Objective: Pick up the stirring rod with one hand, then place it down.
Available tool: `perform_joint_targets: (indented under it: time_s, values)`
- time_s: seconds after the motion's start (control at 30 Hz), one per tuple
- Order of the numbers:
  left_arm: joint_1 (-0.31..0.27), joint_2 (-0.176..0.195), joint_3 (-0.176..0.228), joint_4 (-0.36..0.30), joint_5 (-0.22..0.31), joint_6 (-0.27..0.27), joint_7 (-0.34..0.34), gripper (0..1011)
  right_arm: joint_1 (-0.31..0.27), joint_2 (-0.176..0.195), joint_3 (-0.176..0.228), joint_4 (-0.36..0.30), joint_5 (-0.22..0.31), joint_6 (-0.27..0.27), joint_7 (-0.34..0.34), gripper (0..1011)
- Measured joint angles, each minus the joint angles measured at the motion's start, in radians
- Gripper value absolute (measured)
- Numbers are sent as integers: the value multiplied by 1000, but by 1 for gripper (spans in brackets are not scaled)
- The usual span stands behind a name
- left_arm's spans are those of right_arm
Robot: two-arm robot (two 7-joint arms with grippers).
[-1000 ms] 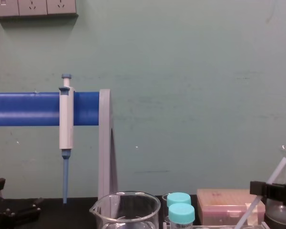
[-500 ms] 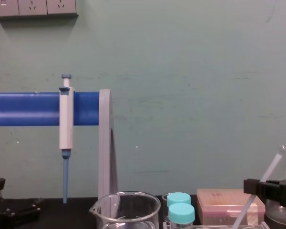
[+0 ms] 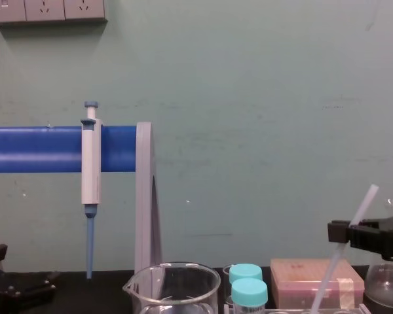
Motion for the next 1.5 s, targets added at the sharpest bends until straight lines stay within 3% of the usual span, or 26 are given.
perform_joint_targets:
  time_s: [0.13,0.57,1.5]
  values:
    - [0,0,0,0,0,0,0,1000,16,8,-8,-4,-17,1,12,71]
    - [0,0,0,0,0,0,0,1000,61,44,-39,-35,-63,74,23,71]
    - [0,0,0,0,0,0,0,1000,59,129,-1,-152,-49,103,27,71]
